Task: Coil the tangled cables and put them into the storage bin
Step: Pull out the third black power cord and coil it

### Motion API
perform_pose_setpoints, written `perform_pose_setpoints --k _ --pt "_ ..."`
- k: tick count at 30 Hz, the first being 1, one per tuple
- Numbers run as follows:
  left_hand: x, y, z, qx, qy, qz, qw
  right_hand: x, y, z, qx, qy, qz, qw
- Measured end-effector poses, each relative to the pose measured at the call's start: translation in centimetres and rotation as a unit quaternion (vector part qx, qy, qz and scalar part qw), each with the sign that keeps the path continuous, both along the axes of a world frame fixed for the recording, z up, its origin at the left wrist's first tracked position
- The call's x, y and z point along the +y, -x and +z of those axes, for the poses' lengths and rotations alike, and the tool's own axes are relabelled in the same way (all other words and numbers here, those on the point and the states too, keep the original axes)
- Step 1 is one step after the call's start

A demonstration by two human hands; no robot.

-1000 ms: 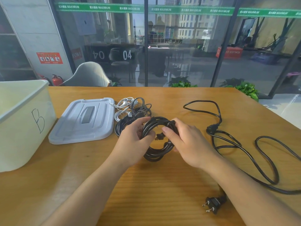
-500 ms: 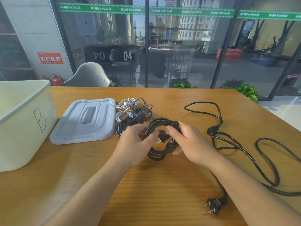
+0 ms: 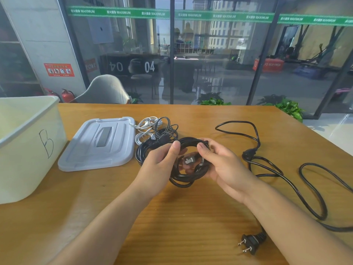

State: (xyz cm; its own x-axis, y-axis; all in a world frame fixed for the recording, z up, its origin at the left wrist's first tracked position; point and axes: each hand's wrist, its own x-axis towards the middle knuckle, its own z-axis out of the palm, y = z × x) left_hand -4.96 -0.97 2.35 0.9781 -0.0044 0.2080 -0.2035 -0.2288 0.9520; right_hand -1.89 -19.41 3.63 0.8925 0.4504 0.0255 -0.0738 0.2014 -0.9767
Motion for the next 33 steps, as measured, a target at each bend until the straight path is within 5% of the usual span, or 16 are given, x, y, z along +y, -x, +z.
perform_pose_setpoints --k 5,10,16,21,25,33 --pt "-0.5 0.1 -0.2 -0.030 -0.041 0.028 0.998 -0.3 0.4 0.9 0.095 -0.138 0.082 0.982" --pt "-0.7 0.0 -0.2 -0.078 -0.024 0.048 0.995 -0.2 0.7 0.7 0.010 -0.113 0.125 0.986" --pt "-0.6 0.0 -0.3 -0.117 -0.028 0.047 0.992 0.4 0.4 -0.2 -0.128 0.015 -0.038 0.991" --pt "-0.6 -0.1 -0.2 -0.128 -0.025 0.038 0.991 0.4 0.1 -0.8 -0.324 0.142 -0.237 0.905" --pt "-0.1 -0.2 -0.4 -0.108 -0.016 0.014 0.994 0.2 -0.1 -1.2 -0.386 0.187 -0.248 0.869" --pt "0.2 -0.3 -1.0 -0.085 -0.030 -0.022 0.996 -0.1 -0.8 -1.0 -0.257 0.098 -0.181 0.944"
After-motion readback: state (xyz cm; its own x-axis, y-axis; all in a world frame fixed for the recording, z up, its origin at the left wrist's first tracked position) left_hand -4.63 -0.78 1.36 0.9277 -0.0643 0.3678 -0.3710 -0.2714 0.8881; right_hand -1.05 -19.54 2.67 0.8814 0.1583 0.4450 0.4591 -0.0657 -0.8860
